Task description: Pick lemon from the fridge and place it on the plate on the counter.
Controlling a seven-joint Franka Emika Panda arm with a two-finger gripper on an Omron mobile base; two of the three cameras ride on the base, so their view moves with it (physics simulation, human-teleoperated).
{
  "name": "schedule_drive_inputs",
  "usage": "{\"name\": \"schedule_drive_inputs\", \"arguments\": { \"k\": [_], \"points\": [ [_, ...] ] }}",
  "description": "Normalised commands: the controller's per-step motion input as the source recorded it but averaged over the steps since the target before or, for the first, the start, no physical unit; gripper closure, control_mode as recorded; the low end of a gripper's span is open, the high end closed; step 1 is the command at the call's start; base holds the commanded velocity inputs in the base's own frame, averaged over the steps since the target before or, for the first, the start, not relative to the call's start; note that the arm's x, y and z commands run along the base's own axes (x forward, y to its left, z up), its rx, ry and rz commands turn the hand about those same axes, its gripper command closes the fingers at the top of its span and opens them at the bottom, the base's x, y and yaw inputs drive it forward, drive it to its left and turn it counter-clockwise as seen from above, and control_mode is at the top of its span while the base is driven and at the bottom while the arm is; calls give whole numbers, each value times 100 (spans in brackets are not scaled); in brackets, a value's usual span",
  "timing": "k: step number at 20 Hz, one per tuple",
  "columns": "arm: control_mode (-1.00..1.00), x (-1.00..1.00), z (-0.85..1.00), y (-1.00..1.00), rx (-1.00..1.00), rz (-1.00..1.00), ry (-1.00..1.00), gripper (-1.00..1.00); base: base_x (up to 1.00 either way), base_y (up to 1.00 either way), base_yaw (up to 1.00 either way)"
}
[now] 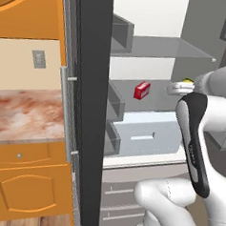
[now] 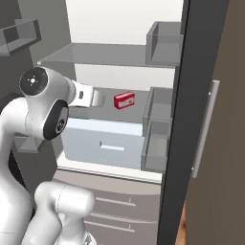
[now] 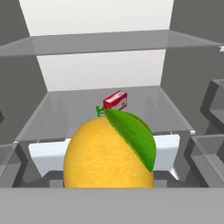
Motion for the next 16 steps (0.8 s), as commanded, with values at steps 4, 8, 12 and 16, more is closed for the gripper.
{"name": "schedule_drive_inputs", "arguments": {
  "k": [4,8,12,16],
  "points": [
    [-100,-46,-5,3,0,0,0,100,0,0,0],
    [-100,-23,-2,3,0,0,0,100,0,0,0],
    [-100,-3,0,0,0,0,0,100,0,0,0],
    [-100,-1,0,0,0,0,0,100,0,0,0]
  ]
}}
